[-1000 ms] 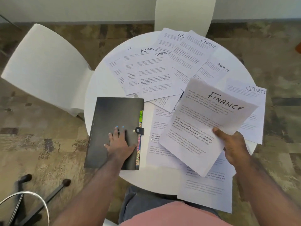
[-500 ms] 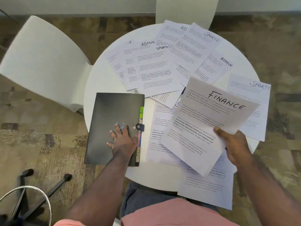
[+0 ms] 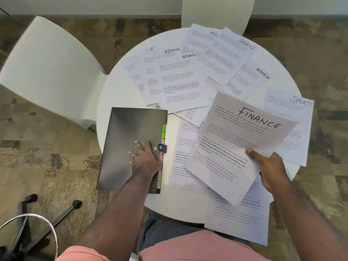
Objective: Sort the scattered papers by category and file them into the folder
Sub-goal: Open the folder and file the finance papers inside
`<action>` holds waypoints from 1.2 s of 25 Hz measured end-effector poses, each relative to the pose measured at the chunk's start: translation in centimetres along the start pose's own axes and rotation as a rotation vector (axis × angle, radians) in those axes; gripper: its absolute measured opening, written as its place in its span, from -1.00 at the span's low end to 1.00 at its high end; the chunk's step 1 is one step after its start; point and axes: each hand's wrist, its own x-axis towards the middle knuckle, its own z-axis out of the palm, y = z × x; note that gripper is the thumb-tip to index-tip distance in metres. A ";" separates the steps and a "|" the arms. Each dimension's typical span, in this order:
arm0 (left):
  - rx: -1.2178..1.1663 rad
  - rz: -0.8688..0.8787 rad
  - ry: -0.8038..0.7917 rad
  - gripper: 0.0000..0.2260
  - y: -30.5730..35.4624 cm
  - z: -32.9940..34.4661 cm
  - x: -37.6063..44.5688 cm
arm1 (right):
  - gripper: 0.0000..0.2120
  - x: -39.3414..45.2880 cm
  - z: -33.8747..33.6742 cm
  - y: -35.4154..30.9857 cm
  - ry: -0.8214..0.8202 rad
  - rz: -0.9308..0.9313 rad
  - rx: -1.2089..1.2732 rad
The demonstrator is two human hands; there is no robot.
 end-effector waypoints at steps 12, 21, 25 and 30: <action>-0.201 0.020 0.064 -0.55 3.4 -2.0 -2.3 | -0.71 0.3 -0.9 0.0 0.022 0.003 -0.006; -0.272 0.198 0.285 -0.71 -0.4 -6.4 -3.1 | -0.67 0.8 0.2 0.8 -0.018 0.019 0.017; -0.227 0.145 0.365 -0.66 0.0 -7.9 -3.7 | -0.71 1.0 0.8 0.8 -0.041 0.017 0.002; -0.013 0.148 0.429 -0.18 0.4 -8.6 -5.0 | -0.71 1.2 0.9 0.7 -0.040 0.020 -0.003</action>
